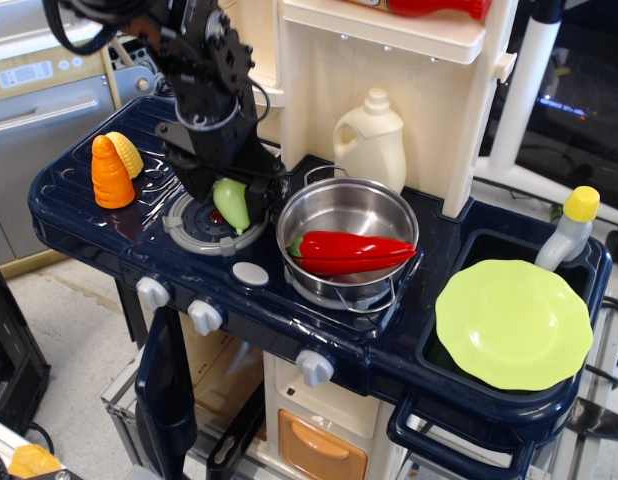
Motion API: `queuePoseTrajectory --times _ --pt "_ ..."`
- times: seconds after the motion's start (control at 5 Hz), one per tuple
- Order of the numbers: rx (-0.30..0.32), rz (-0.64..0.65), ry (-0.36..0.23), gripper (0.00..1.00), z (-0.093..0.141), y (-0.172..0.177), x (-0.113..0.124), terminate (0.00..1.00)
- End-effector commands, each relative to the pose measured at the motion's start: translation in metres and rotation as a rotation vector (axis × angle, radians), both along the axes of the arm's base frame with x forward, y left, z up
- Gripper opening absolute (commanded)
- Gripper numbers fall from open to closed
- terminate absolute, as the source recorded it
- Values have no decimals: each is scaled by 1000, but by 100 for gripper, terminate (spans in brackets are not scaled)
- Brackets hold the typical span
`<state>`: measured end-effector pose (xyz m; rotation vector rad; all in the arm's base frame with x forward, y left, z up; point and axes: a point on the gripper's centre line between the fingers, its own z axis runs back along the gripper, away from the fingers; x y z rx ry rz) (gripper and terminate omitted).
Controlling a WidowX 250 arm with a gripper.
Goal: Put pear on plate
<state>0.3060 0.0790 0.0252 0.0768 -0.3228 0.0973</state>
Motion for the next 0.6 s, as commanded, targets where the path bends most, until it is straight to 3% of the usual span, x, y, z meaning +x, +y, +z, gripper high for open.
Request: queuePoseTrajectory --times 0.0,0.4 --pt "25 10 -19 0 16 -5 4 0" --pt "137 65 103 0 84 -32 2 0"
